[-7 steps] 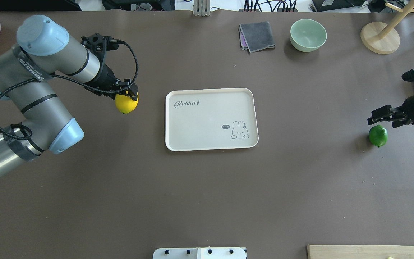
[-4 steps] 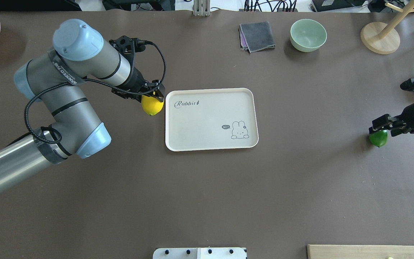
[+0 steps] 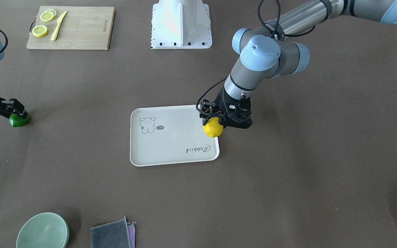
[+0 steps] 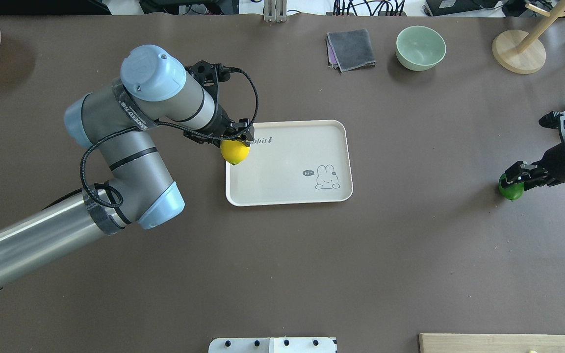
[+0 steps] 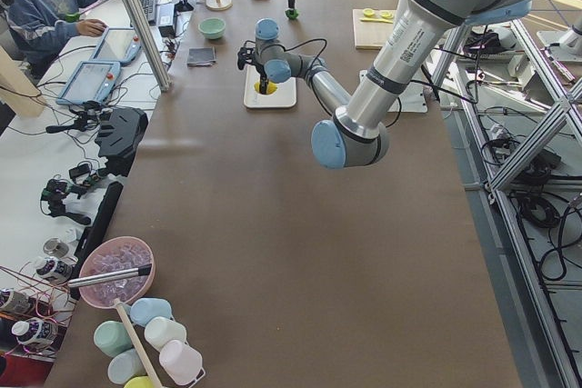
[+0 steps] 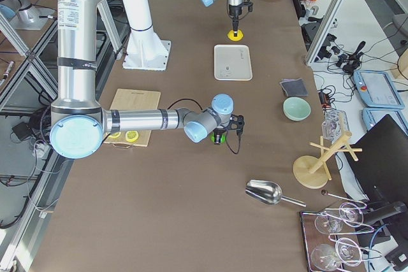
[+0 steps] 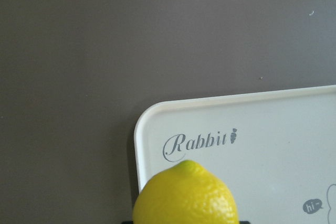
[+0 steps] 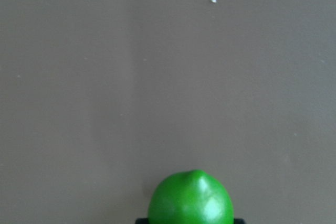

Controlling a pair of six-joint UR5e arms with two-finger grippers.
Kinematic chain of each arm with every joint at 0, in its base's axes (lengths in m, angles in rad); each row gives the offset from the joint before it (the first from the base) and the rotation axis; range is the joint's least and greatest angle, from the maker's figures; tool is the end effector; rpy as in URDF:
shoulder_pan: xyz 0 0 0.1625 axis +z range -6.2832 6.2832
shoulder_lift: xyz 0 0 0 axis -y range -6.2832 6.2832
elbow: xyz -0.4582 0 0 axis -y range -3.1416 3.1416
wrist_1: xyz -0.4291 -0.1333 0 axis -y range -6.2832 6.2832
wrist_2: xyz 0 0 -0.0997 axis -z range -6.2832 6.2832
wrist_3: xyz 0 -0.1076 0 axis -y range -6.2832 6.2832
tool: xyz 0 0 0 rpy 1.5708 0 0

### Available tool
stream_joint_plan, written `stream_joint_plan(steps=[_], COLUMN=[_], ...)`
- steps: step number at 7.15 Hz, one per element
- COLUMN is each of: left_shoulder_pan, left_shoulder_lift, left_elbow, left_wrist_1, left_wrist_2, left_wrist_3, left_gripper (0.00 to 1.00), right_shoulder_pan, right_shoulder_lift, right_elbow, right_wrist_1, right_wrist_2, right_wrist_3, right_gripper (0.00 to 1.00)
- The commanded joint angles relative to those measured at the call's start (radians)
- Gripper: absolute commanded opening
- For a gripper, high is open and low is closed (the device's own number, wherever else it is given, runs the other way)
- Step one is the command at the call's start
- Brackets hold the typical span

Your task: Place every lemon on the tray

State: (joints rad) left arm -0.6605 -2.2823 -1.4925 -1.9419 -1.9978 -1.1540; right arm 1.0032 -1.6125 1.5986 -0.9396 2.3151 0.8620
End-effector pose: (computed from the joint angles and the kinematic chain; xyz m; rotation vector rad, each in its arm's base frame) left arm 0.5625 -0.5494 0.2241 0.1717 1.0465 -0.0061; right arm -0.2378 -0.4853 0.6331 -0.0277 -0.9272 0.0434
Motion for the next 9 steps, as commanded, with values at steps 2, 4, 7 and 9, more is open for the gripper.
stream_joint_plan(steps=[2,4,7,9], left_shoulder_pan=[0.053,0.053,0.032,0.015], left_shoulder_lift=[-0.020,-0.023,-0.034,-0.031], left_elbow=[0.060,0.073,0.071,0.060], left_wrist_1=[-0.006,-0.003,-0.002,-0.002], left_wrist_2=[0.084,0.086,0.086,0.082], left_wrist_3=[0.002,0.002,0.007,0.007], left_gripper=[0.00,0.00,0.98,0.98], right_shoulder_pan=[-0.006,-0.111,-0.291,-0.331], right_shoulder_lift=[0.304,0.480,0.647,0.707], right_elbow=[0.061,0.083,-0.009,-0.069], right_wrist_1=[-0.327,-0.435,-0.433,-0.429], right_wrist_2=[0.021,-0.031,-0.202,-0.277], right_wrist_3=[0.021,0.200,0.371,0.391], right_gripper=[0.00,0.00,0.00,0.00])
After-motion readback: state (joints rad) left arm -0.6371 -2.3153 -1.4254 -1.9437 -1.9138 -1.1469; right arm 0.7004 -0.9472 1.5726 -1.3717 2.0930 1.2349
